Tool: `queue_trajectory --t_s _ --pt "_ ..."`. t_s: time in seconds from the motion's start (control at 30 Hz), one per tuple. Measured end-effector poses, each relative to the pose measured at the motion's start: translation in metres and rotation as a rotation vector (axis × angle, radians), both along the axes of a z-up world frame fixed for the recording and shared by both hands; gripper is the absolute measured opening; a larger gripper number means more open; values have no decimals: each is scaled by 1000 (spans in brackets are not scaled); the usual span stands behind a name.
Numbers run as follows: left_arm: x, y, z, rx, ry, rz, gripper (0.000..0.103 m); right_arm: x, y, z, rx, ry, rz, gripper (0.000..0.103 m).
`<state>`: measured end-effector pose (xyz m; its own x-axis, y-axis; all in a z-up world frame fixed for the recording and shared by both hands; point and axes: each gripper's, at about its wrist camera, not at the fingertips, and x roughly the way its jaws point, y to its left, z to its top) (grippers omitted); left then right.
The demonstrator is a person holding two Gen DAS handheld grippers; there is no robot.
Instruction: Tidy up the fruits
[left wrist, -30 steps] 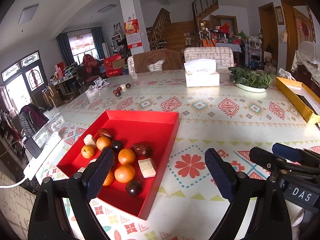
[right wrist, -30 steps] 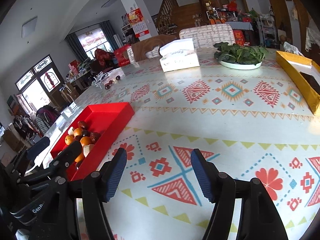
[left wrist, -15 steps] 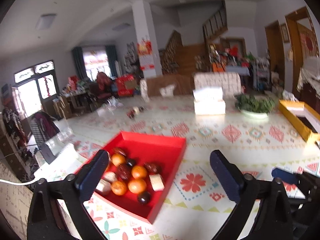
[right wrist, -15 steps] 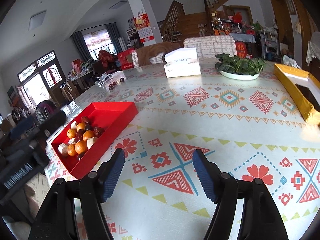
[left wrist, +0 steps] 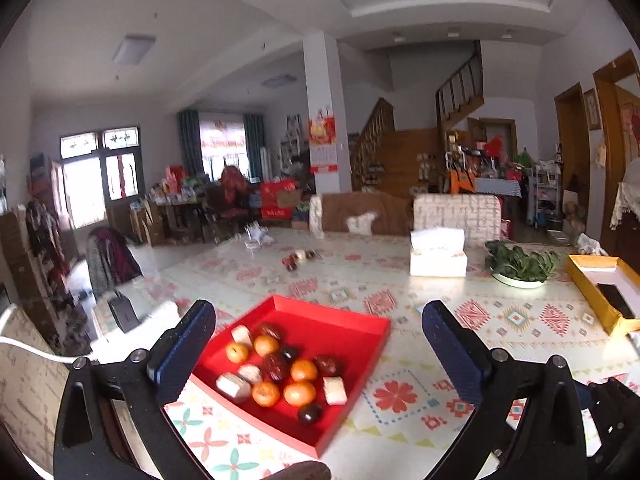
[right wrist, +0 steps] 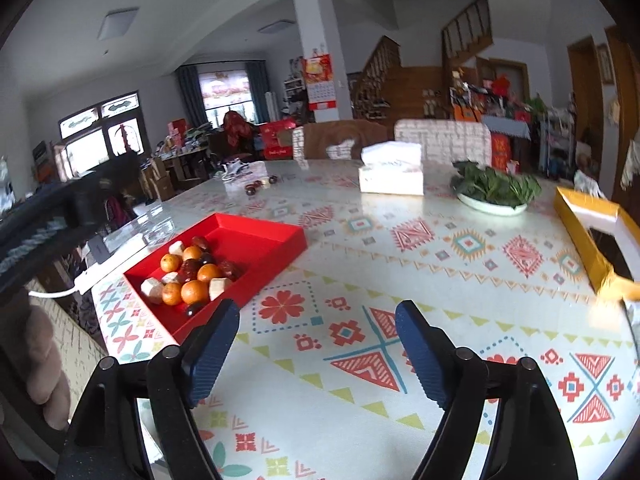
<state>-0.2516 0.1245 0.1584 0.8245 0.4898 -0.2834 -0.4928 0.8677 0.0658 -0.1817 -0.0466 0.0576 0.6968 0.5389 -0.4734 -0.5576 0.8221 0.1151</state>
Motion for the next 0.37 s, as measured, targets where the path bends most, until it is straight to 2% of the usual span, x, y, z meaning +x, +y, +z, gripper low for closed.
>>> queue_trajectory --t_s 0.17,0.37 --pt "14 7 1 -89 23 -42 103 -2 1 7 -13 -22 10 87" --pt "41 -4 -3 -127 62 -94 103 10 -19 16 -5 -19 -46 89"
